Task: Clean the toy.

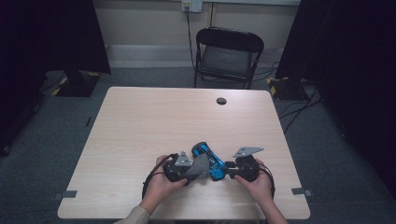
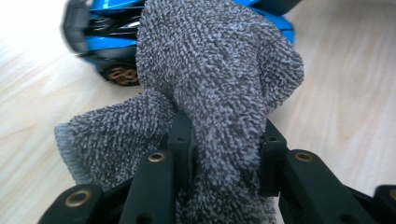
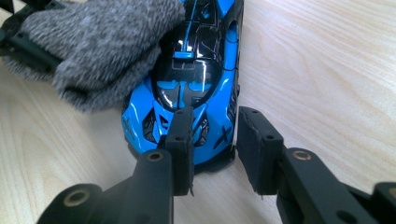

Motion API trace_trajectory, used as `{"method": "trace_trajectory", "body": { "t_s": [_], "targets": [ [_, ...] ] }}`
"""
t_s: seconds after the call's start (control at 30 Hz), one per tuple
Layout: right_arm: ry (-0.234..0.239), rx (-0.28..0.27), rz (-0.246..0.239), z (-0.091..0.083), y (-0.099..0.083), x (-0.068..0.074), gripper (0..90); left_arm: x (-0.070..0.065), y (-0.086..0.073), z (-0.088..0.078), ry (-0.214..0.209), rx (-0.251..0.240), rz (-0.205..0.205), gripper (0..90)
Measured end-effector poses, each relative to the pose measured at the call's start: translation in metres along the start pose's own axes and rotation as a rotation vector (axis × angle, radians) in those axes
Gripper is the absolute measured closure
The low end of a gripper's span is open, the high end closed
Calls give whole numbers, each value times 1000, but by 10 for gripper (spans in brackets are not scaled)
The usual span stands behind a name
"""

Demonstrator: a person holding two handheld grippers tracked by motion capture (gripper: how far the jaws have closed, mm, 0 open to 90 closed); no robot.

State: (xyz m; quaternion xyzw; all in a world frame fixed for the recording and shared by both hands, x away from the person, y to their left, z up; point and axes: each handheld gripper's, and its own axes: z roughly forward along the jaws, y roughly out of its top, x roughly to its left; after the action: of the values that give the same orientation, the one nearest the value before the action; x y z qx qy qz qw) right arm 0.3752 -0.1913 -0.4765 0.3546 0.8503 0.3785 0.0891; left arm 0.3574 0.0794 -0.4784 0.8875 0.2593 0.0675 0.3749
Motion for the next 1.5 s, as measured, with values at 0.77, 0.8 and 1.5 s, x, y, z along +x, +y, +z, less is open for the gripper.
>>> {"method": "trace_trajectory", "body": {
  "t_s": [0.77, 0.8, 1.5],
  "targets": [
    [-10, -2, 7, 0, -1, -1, 627, 45, -8, -25, 169, 49, -93, 680],
    [-8, -2, 8, 0, -1, -1, 627, 45, -6, -23, 174, 57, -86, 680],
    [-2, -7, 8, 0, -1, -1, 635, 14, 8, -2, 69, 86, -29, 681]
  ]
}}
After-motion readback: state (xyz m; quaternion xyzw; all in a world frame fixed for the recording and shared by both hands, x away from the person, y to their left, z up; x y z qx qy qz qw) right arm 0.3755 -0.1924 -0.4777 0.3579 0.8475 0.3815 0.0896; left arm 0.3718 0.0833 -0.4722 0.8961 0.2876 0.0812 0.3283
